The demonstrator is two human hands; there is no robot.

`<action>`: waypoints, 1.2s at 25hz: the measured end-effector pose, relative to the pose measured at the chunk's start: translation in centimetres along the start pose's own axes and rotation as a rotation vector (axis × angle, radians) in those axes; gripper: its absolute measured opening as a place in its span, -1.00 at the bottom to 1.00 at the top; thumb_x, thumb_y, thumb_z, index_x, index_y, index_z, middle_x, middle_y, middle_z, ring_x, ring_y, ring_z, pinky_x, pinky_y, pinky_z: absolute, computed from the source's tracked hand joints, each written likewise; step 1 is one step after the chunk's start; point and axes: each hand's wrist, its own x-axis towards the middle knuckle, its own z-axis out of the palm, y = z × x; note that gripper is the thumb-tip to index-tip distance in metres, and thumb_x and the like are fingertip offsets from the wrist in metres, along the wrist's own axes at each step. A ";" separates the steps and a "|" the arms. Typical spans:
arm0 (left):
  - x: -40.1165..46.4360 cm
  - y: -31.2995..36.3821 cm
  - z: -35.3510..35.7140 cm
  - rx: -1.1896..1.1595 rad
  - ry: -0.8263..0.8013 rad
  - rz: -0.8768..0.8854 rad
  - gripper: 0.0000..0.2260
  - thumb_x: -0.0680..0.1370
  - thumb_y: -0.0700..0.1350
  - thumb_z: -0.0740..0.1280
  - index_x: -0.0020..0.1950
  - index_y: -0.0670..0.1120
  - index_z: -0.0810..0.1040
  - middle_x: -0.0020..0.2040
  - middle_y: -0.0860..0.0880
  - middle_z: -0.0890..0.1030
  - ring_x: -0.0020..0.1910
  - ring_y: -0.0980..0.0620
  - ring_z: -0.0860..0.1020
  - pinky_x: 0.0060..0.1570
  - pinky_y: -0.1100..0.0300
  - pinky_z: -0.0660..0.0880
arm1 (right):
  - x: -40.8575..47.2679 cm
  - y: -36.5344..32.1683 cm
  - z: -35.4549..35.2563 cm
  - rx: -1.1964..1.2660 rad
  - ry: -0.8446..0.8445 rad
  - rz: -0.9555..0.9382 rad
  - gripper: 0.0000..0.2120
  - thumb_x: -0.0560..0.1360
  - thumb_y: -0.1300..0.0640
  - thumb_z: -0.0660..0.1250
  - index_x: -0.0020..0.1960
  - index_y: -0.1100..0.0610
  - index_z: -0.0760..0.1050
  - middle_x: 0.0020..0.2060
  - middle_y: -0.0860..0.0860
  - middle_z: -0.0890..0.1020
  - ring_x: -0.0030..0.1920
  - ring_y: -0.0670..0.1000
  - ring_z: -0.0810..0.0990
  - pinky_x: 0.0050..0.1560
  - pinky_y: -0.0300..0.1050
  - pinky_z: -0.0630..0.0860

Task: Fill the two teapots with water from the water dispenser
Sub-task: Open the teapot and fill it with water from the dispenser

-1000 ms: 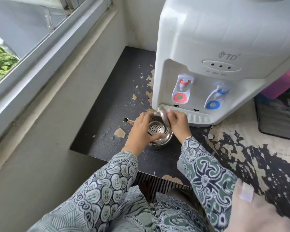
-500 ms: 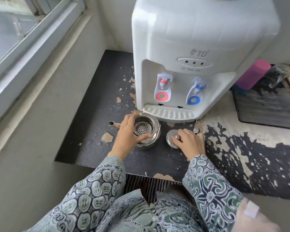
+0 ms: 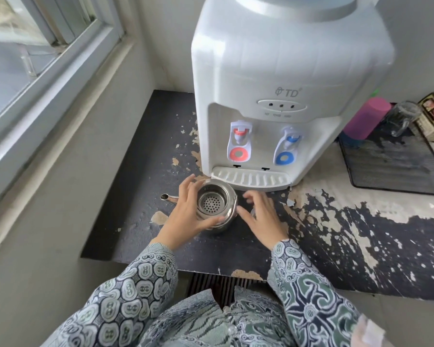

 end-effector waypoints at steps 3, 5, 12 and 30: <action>-1.1 -1.0 0.0 0.188 0.013 0.054 -0.12 0.27 0.37 0.34 0.45 0.00 0.11 0.48 -0.03 0.10 0.48 0.03 0.09 0.43 0.07 0.11 | 0.1 -1.1 0.5 0.269 -0.074 0.050 -0.69 0.55 0.04 0.15 0.27 0.05 0.31 0.22 -0.01 0.46 0.20 -0.04 0.41 0.27 -0.05 0.34; -1.4 -1.6 0.2 0.406 -0.010 0.069 -0.01 0.22 0.47 0.25 0.48 -0.01 0.03 0.51 -0.06 0.13 0.52 -0.08 -0.03 0.46 -0.07 -0.16 | -0.1 -1.6 0.6 0.411 -0.107 0.106 -0.69 0.57 0.07 0.11 0.31 0.03 0.29 0.26 -0.02 0.45 0.24 -0.11 0.39 0.27 -0.19 0.28; -0.3 0.4 -0.6 0.494 0.033 0.001 0.04 0.13 0.50 0.22 0.47 0.04 -0.02 0.39 0.02 0.37 0.41 0.05 0.31 0.29 -0.28 -0.40 | -0.5 -2.4 0.4 0.493 -0.059 0.149 -0.51 0.50 -0.07 0.22 0.39 -0.07 0.18 0.29 -0.05 0.46 0.28 -0.08 0.41 0.34 -0.08 0.32; 6.3 4.0 -0.6 0.448 0.054 0.007 0.13 0.05 0.59 0.09 0.44 -0.09 0.12 0.39 -0.02 0.36 0.38 -0.03 0.32 0.37 -0.22 0.15 | 2.8 -3.7 -3.3 0.509 0.194 0.116 -0.52 0.57 0.04 0.11 0.45 0.05 0.08 0.43 -0.09 0.19 0.36 -0.25 0.10 0.31 -0.40 0.07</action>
